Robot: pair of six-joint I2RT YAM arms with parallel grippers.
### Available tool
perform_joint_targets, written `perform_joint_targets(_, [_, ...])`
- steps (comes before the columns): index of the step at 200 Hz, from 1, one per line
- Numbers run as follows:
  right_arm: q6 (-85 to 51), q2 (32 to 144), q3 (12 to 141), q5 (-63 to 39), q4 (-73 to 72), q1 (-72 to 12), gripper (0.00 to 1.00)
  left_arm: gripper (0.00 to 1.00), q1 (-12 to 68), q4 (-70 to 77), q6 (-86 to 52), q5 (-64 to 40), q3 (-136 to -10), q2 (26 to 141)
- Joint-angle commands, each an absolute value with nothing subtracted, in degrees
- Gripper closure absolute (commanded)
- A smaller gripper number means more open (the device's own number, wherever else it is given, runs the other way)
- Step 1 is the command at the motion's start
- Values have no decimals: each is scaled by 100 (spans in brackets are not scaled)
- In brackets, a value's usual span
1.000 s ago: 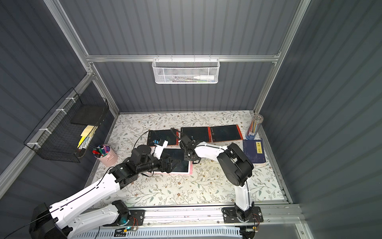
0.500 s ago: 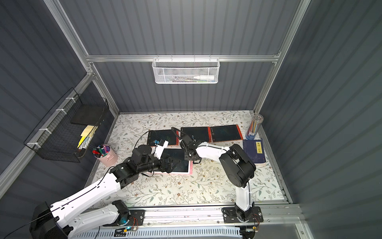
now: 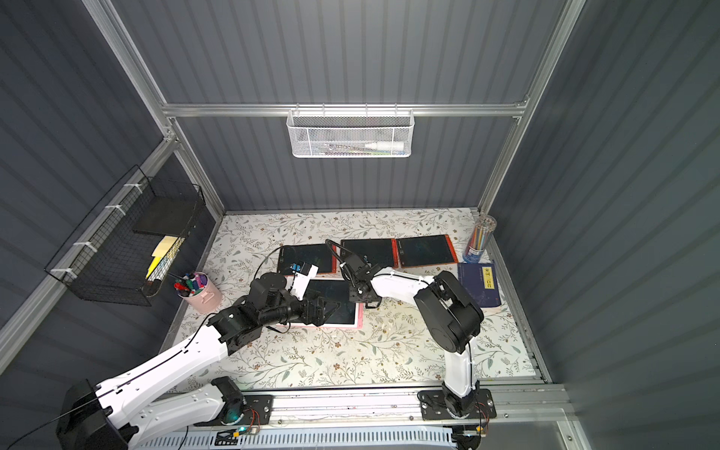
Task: Place the stylus back onto the writing tablet
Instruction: Adjust the stylus on the writing tablet.
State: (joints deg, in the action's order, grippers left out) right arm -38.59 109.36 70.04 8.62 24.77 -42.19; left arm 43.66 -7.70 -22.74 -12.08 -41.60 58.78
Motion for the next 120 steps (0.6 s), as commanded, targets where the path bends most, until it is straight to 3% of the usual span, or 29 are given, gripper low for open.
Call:
perform_joint_targets(1, [-3964, 11087, 6954, 778, 2436, -4222, 91, 1, 4333, -712, -2241, -1288, -4109, 5894])
perform_joint_targets(120, [-3963, 10733, 6825, 948, 2566, -4223, 92, 1, 4333, -712, -2215, -1283, -4102, 5904])
